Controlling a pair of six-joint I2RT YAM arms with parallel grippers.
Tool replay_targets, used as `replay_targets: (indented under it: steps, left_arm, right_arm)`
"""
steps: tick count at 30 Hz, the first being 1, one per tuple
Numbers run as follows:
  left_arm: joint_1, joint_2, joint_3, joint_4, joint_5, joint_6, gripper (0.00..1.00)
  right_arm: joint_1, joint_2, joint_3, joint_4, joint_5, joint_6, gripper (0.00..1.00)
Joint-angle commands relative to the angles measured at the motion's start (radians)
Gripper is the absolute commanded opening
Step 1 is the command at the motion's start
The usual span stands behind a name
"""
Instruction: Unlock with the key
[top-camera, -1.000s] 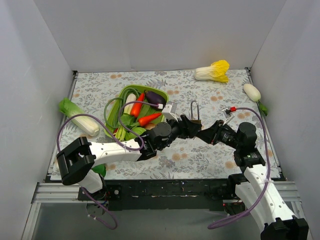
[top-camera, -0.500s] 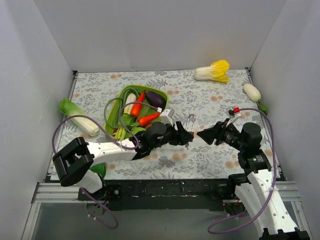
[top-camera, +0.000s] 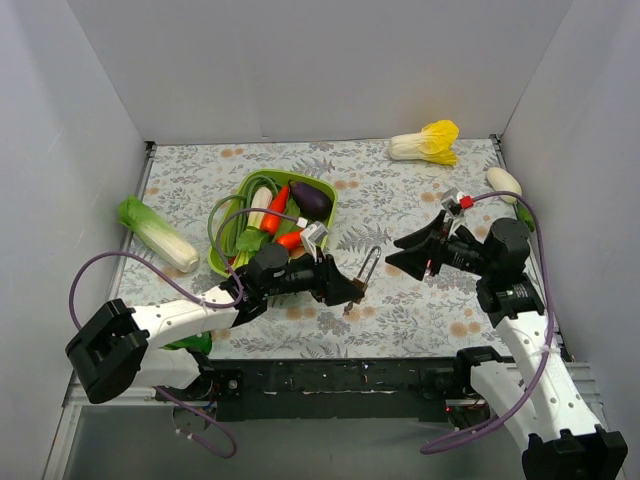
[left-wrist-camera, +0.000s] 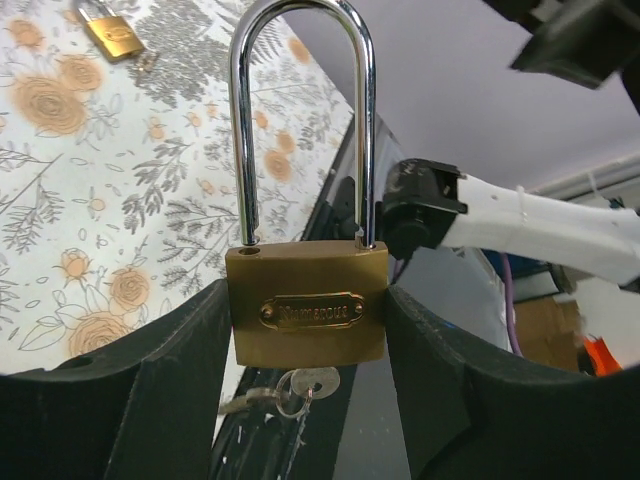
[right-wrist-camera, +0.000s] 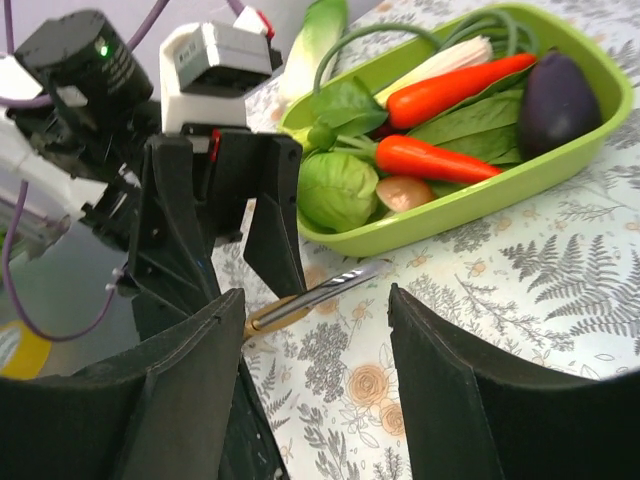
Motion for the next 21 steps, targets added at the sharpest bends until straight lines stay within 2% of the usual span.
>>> replay_targets:
  steps: [1,4,8,12,21]
  left_arm:
    - [0.047,-0.040,-0.014,0.155,0.256,-0.011,0.00]
    - [0.070,-0.029,-0.017,0.178,0.351,-0.028,0.00]
    - [0.092,-0.015,-0.010,0.185,0.443,-0.047,0.00]
    - [0.099,-0.007,-0.004,0.186,0.494,-0.056,0.00]
    - [0.112,0.002,-0.005,0.189,0.534,-0.067,0.00]
  right_arm:
    - [-0.003,0.042,0.029,0.071,-0.164,-0.088,0.66]
    - [-0.002,0.037,0.028,0.093,-0.167,-0.107,0.66]
    - [-0.002,0.023,-0.023,0.227,-0.170,-0.073,0.66]
    - [0.000,0.048,-0.076,0.367,-0.253,-0.010,0.66]
    - [0.052,0.115,-0.084,0.398,-0.389,0.018,0.66]
